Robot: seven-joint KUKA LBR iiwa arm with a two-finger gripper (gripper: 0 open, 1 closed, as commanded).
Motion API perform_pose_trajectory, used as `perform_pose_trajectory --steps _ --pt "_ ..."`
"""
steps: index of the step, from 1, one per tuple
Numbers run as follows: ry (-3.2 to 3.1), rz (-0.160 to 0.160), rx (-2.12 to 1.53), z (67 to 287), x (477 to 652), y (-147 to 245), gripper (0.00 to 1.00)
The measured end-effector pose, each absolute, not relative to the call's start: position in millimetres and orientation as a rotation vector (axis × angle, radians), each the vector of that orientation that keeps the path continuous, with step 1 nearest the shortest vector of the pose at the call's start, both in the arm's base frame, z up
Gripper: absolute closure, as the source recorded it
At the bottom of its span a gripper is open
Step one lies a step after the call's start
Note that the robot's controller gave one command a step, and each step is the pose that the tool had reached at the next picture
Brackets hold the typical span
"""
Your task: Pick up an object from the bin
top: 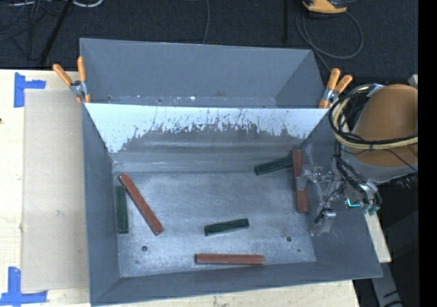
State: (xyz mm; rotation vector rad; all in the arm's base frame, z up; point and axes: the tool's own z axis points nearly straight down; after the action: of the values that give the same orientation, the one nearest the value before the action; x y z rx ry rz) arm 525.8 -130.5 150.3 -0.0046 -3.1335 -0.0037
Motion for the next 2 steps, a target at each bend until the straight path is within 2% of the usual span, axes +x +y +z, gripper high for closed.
perform_pose_trajectory --steps 1,2 --pt "-3.133 -0.008 0.101 98 512.1 -69 0.0" --pt "-3.129 -0.004 0.261 69 507.0 -11 0.0"
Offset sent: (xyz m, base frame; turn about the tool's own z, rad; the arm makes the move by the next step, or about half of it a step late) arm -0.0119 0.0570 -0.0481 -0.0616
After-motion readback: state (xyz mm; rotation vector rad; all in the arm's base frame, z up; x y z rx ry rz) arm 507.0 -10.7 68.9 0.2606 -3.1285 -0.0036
